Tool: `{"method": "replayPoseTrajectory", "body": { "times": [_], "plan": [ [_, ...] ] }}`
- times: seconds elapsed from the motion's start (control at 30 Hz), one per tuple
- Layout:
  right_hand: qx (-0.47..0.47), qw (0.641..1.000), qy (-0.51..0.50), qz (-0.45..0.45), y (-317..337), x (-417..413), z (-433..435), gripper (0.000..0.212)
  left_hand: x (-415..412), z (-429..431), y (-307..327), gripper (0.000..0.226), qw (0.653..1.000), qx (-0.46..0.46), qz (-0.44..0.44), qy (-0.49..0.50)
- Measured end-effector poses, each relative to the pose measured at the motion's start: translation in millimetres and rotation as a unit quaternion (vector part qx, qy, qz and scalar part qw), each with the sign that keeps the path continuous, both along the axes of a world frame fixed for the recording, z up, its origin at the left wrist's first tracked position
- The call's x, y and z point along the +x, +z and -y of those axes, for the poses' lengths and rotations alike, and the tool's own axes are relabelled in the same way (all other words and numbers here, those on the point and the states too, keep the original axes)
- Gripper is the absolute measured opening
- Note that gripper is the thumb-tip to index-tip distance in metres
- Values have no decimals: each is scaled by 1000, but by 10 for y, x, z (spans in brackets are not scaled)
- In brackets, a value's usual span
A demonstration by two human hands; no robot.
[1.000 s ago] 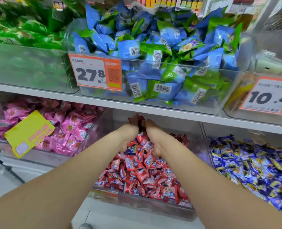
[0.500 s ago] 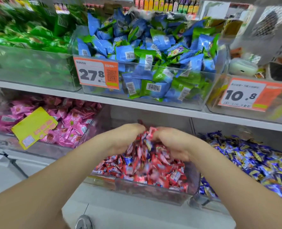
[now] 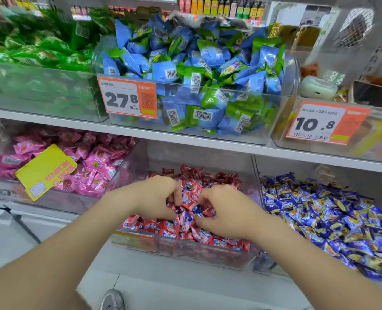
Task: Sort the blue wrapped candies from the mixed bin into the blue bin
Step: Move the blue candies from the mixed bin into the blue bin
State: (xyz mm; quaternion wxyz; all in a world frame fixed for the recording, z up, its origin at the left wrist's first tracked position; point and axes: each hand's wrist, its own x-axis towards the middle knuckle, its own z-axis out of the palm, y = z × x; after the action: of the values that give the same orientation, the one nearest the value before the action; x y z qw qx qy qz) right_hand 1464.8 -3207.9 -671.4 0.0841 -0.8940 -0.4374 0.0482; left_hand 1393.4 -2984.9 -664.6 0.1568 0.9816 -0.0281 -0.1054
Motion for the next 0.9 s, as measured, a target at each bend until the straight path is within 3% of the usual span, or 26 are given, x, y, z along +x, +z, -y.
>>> {"method": "replayPoseTrajectory", "body": {
  "times": [0.1,0.17,0.27,0.33,0.5,0.67,0.73,0.83,0.9],
  "plan": [
    [-89,995,-9,48,-65,19,-22,52,-5,43,-34,53,999,11,-23,-27],
    [-68,997,-14,47,-29,39,-15,46,14,57,-61,56,999,31,1,-26],
    [-42,998,-37,26,57,22,42,29,19,55,-110,24,999,27,32,-28],
    [-43,997,-56,18,105,-17,89,29,6,35,-91,3,998,21,50,-18],
    [33,993,-105,-32,232,-111,106,26,-121,-12,40,22,999,-22,12,38],
    [39,994,-82,-61,260,-171,26,25,-145,-87,68,34,987,-76,35,139],
    [51,993,-81,-62,210,-131,-31,29,-112,-122,29,38,982,-70,44,171],
    [31,994,-73,-79,188,-95,-115,33,15,-212,-80,16,980,-34,45,193],
    [-8,993,-71,-96,189,-62,-157,28,151,-269,-152,36,980,-19,45,193]
  ]
}}
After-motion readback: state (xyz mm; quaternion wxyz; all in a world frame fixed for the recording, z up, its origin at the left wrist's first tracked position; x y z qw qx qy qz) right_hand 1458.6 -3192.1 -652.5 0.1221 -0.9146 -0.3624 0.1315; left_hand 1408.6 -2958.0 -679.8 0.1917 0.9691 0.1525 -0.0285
